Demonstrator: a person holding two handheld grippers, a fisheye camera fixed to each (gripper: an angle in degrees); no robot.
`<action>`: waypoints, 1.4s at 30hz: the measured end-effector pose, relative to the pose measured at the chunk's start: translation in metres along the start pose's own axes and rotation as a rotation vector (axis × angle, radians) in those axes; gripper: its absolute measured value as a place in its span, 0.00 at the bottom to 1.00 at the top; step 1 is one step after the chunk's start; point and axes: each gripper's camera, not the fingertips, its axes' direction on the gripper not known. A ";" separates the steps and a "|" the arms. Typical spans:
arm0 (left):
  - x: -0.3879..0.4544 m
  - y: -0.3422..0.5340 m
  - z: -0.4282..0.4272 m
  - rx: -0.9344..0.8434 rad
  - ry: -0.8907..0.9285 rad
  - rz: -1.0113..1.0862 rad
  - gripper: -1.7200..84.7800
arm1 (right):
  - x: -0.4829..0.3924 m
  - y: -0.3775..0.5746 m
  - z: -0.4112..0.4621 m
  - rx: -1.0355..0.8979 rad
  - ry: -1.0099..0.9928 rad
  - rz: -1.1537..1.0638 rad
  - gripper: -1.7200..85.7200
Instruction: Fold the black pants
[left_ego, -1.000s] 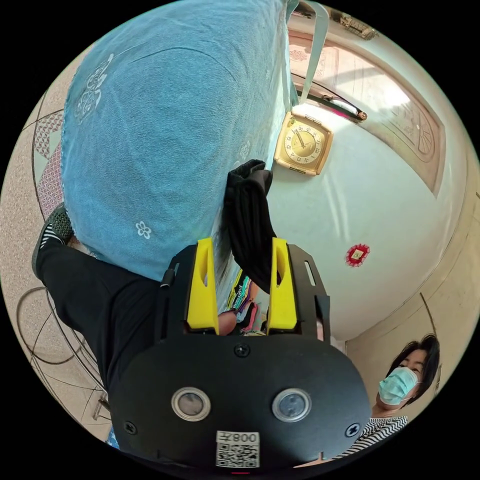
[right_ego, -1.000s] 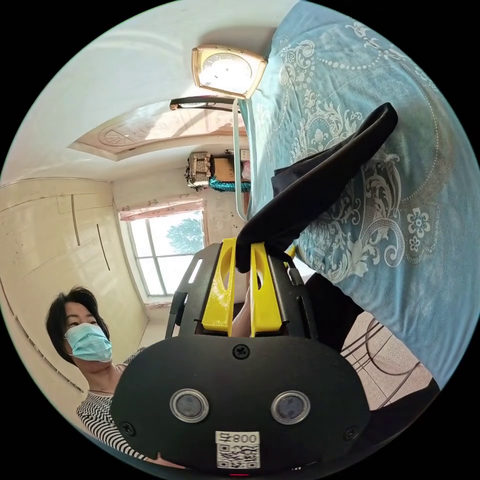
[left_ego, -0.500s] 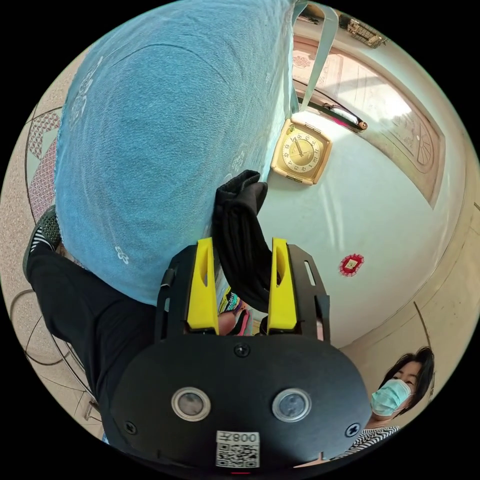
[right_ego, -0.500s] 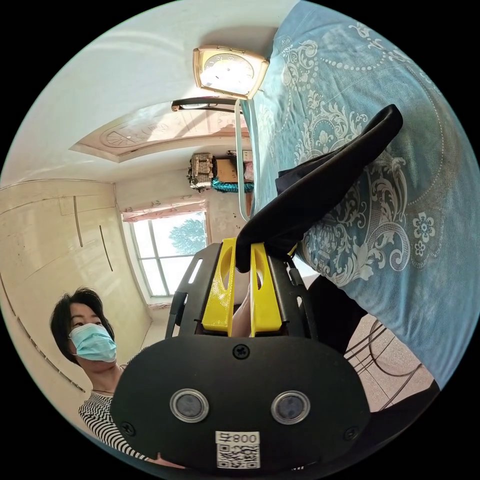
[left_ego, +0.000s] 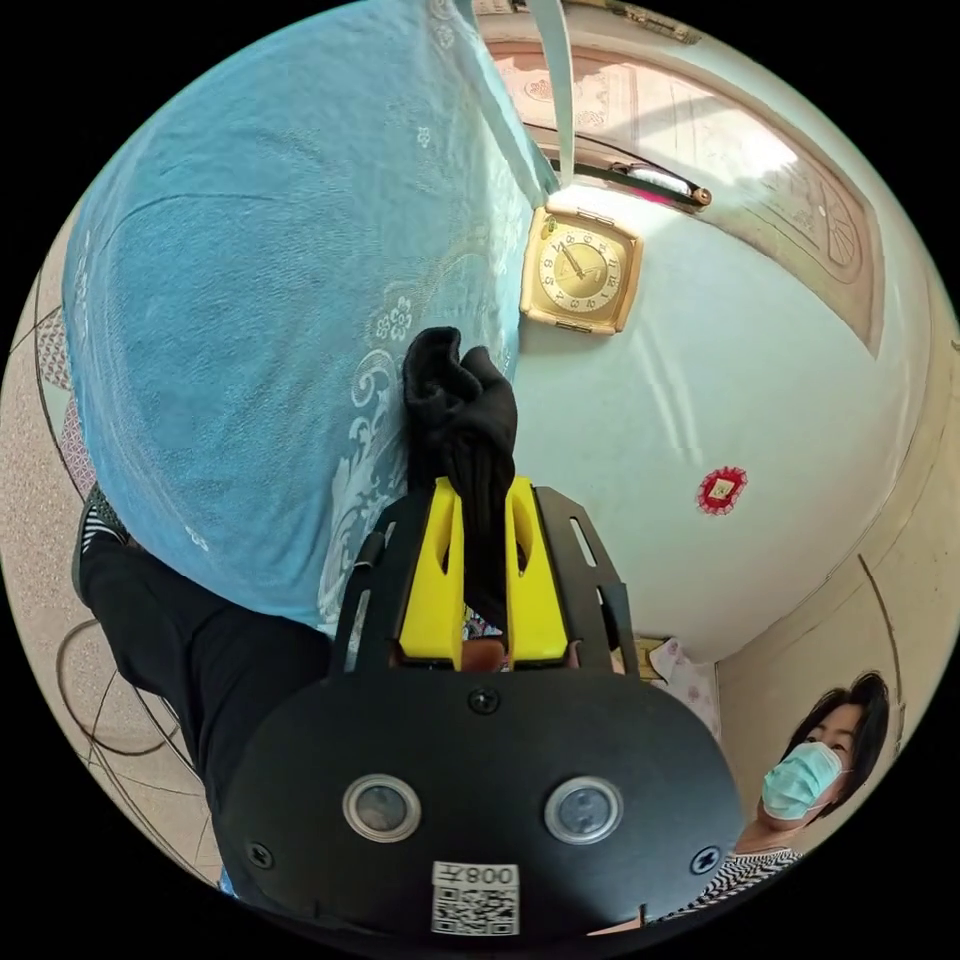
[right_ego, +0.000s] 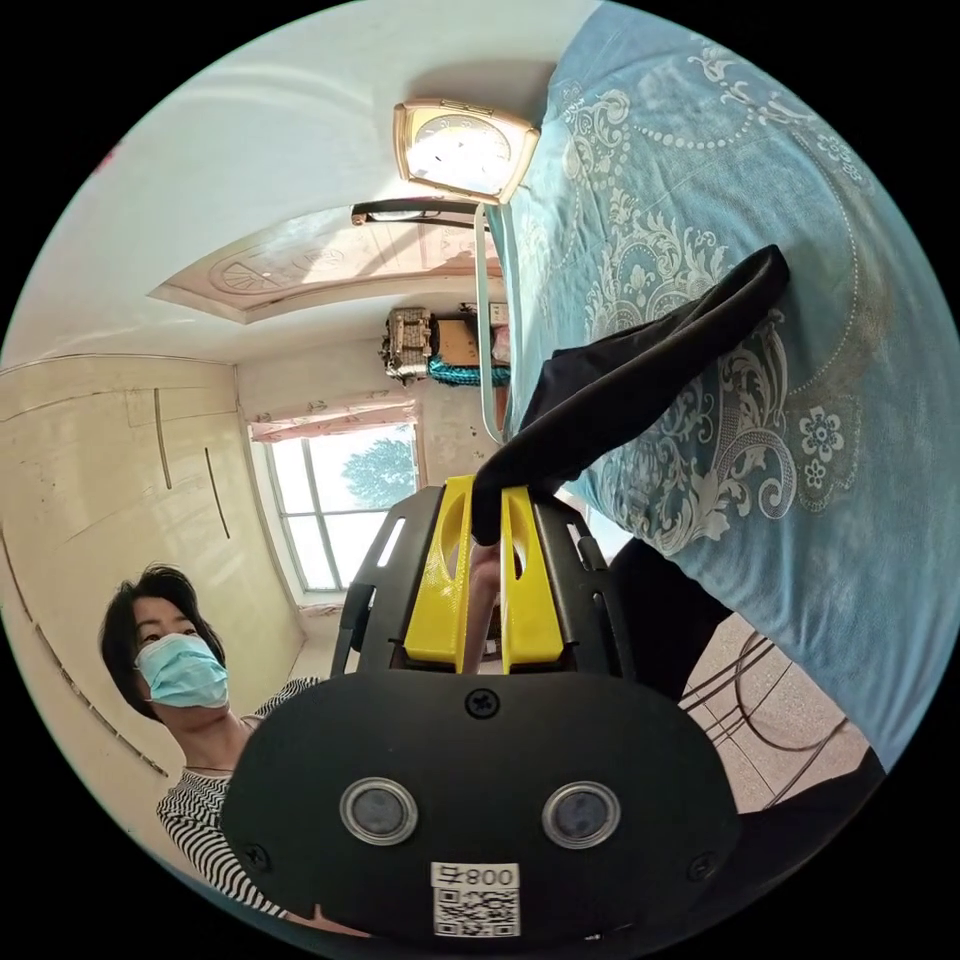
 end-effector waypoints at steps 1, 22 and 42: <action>0.005 0.007 0.011 -0.011 -0.003 0.027 0.11 | 0.001 0.008 -0.006 -0.002 -0.011 -0.006 0.04; 0.066 0.217 0.569 -0.651 -0.034 0.391 0.11 | 0.014 0.217 -0.297 0.545 -0.158 -0.209 0.04; -0.153 0.622 1.266 -1.478 -0.395 0.652 0.11 | 0.156 0.441 -0.533 1.176 0.177 0.125 0.05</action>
